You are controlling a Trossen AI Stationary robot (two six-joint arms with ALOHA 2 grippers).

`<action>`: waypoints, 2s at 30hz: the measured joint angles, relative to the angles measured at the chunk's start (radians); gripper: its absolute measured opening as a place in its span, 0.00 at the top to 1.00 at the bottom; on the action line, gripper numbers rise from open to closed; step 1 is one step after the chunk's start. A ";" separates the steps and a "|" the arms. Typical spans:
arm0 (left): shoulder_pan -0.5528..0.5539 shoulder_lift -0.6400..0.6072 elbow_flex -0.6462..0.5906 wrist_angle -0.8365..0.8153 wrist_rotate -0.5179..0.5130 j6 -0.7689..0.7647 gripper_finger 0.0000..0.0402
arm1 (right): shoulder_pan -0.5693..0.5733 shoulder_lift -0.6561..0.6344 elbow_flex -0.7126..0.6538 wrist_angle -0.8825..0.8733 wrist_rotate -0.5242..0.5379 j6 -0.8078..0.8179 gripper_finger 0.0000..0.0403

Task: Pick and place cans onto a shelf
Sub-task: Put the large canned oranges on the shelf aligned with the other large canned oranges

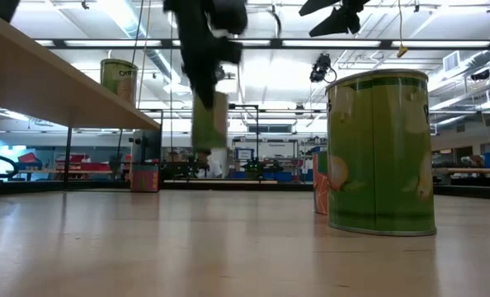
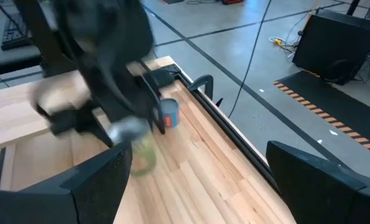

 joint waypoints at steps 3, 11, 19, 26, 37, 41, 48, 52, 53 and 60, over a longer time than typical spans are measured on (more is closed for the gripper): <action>0.007 -0.053 0.090 -0.097 0.009 0.011 0.23 | -0.010 0.000 0.000 0.001 0.000 0.000 0.06; 0.047 -0.190 0.121 -0.200 0.004 0.015 0.22 | -0.022 0.000 0.000 0.003 0.000 0.016 0.06; 0.133 -0.259 0.121 -0.251 0.035 0.062 0.22 | -0.021 0.000 0.000 0.000 0.000 0.045 0.06; 0.164 -0.278 0.038 -0.212 0.086 0.059 0.22 | -0.021 0.000 0.000 0.000 0.000 0.046 0.06; 0.182 -0.428 -0.202 -0.132 0.005 0.050 0.22 | -0.020 0.000 0.000 -0.005 0.000 0.068 0.06; 0.195 -0.472 -0.236 -0.185 -0.010 0.064 0.22 | -0.020 0.000 0.000 -0.006 0.000 0.068 0.06; 0.194 -0.508 -0.243 -0.227 -0.072 0.083 0.22 | -0.020 0.000 0.000 -0.006 0.000 0.068 0.06; 0.199 -0.507 -0.243 -0.262 -0.097 0.086 0.22 | -0.020 0.000 0.000 -0.006 0.000 0.072 0.06; 0.205 -0.507 -0.243 -0.275 -0.098 0.089 0.22 | -0.020 0.000 0.000 -0.006 0.000 0.072 0.06; 0.222 -0.507 -0.243 -0.262 -0.096 0.090 0.22 | -0.020 0.000 0.000 -0.034 0.000 0.097 0.06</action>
